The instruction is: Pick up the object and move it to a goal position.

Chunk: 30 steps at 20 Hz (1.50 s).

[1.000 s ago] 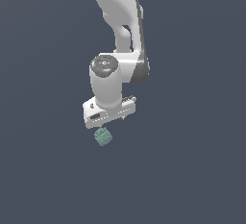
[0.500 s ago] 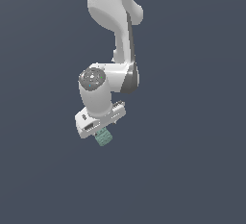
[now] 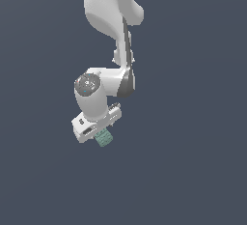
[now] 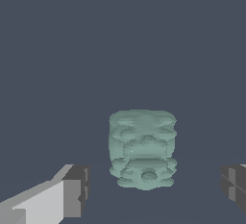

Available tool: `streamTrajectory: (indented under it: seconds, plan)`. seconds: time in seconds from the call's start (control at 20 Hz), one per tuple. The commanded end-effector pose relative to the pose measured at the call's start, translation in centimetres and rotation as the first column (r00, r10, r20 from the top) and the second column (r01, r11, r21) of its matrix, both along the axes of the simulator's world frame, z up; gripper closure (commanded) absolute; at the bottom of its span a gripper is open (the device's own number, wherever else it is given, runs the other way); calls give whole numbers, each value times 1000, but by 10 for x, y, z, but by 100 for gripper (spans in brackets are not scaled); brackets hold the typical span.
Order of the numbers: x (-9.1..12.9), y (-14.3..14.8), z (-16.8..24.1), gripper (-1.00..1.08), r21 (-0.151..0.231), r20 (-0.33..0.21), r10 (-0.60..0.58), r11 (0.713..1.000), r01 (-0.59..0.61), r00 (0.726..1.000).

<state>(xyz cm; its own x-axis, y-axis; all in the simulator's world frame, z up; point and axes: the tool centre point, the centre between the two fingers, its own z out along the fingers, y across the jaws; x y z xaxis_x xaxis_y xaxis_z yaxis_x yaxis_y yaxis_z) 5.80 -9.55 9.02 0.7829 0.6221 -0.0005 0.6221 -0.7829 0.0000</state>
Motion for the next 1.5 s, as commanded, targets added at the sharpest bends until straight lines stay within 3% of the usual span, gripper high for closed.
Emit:
streamTrajectory:
  seconds: [0.0, 0.95, 1.0, 1.45]
  plan:
    - [0, -1, -1, -92, 0, 0, 7, 1000, -7, 1000]
    - [0, -1, -51, -92, 0, 0, 7, 1000, -7, 1000]
    - [0, -1, -51, 108, 0, 0, 7, 1000, -7, 1000]
    - [0, -1, -51, 108, 0, 0, 7, 1000, -7, 1000]
